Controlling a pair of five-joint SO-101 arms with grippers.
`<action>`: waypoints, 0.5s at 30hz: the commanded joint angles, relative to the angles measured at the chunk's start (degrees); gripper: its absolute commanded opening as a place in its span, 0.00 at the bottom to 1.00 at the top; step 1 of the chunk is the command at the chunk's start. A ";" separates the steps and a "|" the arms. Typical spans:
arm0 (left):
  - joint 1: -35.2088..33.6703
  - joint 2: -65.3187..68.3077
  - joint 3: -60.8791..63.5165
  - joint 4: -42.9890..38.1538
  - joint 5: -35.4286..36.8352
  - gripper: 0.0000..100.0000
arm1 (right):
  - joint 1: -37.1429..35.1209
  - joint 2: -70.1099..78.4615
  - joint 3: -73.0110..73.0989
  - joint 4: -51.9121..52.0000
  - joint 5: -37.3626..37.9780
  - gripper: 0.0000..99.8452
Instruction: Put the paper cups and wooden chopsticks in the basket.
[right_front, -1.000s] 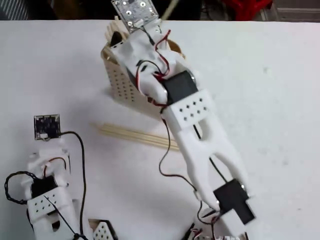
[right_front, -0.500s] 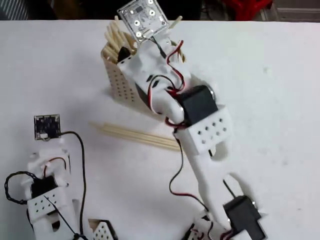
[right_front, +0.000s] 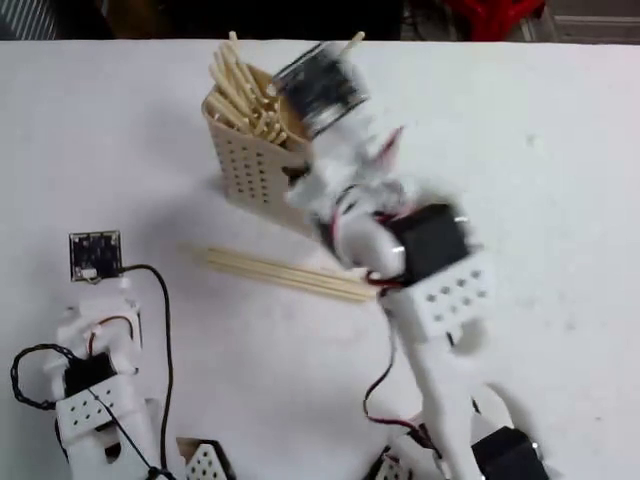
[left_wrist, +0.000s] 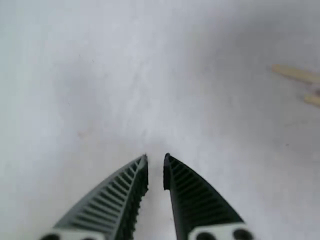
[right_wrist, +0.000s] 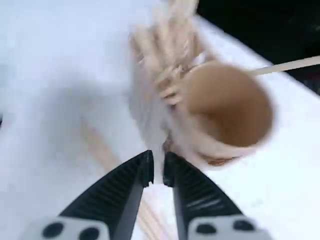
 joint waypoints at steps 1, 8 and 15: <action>0.75 -0.75 -0.44 -1.32 -0.53 0.08 | -6.55 -1.63 11.08 -2.95 7.30 0.05; 0.57 -0.75 -0.44 -1.23 -0.53 0.08 | -11.03 -1.45 34.29 -22.02 12.75 0.08; 0.57 -0.75 -0.44 -1.05 -0.53 0.08 | -10.77 11.12 36.40 -30.37 17.76 0.11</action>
